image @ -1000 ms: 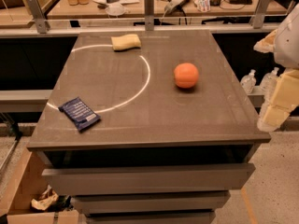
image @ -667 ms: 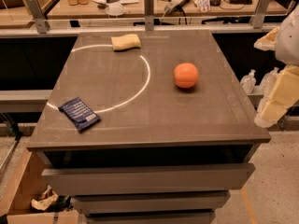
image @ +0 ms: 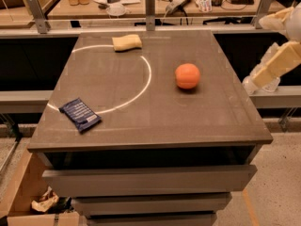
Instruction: Move sponge near rxbar blueberry
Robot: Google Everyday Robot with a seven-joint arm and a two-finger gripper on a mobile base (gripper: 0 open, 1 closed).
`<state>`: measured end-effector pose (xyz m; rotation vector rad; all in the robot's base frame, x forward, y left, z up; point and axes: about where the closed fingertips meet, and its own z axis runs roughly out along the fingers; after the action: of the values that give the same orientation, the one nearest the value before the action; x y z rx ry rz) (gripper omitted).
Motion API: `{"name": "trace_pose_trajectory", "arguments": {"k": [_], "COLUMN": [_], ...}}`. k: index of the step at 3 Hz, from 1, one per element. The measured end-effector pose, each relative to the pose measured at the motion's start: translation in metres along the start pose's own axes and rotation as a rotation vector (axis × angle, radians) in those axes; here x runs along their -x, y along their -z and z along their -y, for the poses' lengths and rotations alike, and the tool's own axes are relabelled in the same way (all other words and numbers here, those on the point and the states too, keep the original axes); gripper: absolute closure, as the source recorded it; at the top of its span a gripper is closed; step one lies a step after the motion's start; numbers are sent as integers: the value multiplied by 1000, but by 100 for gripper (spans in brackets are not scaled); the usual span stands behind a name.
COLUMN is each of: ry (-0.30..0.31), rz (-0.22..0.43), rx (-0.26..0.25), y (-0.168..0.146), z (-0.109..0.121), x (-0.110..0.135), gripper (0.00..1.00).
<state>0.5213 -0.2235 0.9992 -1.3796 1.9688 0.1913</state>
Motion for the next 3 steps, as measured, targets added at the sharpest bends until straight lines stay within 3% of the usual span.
{"name": "trace_pose_trajectory", "arguments": {"k": [1,2,3], "ry": [-23,-24,-80], "rz": [174,174,207], "rx": [-37,-38,-93], "y": [-26,-26,-30], "z": [35,35,37], "x": [36,36,37], "gripper": [0,0,0]}}
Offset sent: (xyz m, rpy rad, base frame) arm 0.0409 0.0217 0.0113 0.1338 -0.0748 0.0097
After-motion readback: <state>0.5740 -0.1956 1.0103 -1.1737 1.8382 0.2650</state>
